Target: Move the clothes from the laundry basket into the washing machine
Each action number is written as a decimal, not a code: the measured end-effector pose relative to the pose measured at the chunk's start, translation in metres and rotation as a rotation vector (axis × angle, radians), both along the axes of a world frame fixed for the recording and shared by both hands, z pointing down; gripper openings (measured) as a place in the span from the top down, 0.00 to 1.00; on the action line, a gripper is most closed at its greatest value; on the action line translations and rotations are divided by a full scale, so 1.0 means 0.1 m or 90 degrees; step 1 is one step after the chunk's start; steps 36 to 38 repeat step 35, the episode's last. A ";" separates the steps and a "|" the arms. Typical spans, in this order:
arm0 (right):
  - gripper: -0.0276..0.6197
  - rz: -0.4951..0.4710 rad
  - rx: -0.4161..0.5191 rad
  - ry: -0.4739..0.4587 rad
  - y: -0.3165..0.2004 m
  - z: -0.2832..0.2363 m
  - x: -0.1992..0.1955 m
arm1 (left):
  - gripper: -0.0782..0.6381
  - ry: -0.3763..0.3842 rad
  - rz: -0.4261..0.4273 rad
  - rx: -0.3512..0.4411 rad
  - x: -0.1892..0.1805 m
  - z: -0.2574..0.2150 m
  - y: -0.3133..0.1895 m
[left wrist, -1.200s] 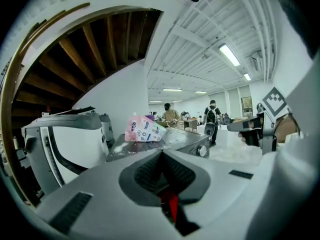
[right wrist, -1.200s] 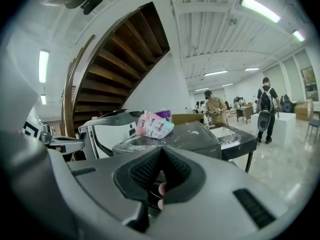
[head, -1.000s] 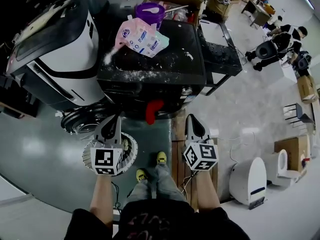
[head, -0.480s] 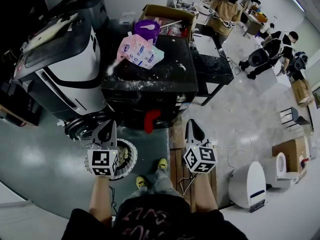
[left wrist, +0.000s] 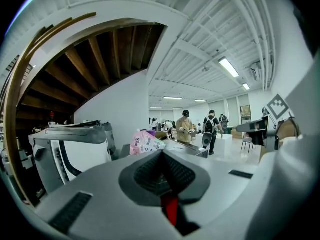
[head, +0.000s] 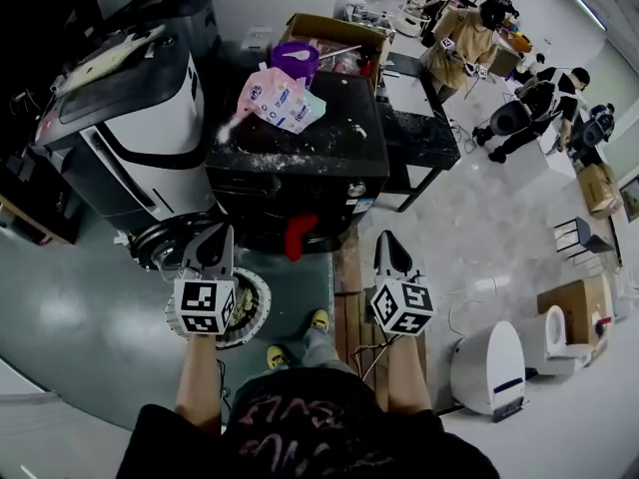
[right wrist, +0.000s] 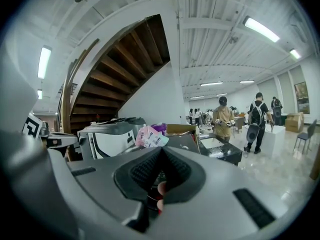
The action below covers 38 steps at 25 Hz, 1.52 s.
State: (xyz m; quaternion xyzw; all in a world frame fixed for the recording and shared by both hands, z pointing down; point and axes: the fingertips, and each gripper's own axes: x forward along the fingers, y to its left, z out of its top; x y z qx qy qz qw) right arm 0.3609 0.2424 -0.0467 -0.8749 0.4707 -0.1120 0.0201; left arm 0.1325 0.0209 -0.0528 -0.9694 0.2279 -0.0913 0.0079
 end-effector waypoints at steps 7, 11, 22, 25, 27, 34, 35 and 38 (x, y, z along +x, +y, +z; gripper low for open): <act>0.95 -0.003 0.015 0.010 0.05 -0.11 -0.12 | 0.88 0.010 0.006 0.013 -0.05 -0.12 0.06; 0.95 -0.009 0.014 0.017 0.06 -0.15 -0.16 | 0.88 0.011 0.003 0.014 -0.08 -0.15 0.07; 0.95 -0.025 0.022 0.044 -0.02 -0.27 -0.21 | 0.88 0.013 -0.006 0.024 -0.18 -0.23 0.01; 0.95 -0.031 0.024 0.046 -0.04 -0.28 -0.22 | 0.88 0.019 -0.011 0.023 -0.19 -0.26 0.01; 0.95 -0.033 0.024 0.045 -0.04 -0.29 -0.22 | 0.88 0.022 -0.015 0.022 -0.21 -0.28 0.00; 0.95 -0.034 0.025 0.049 -0.02 -0.30 -0.19 | 0.88 0.030 -0.011 0.022 -0.20 -0.30 0.00; 0.95 -0.034 0.024 0.050 -0.01 -0.30 -0.18 | 0.88 0.031 -0.009 0.022 -0.19 -0.30 0.01; 0.95 -0.034 0.024 0.050 -0.01 -0.30 -0.18 | 0.88 0.031 -0.009 0.022 -0.19 -0.30 0.01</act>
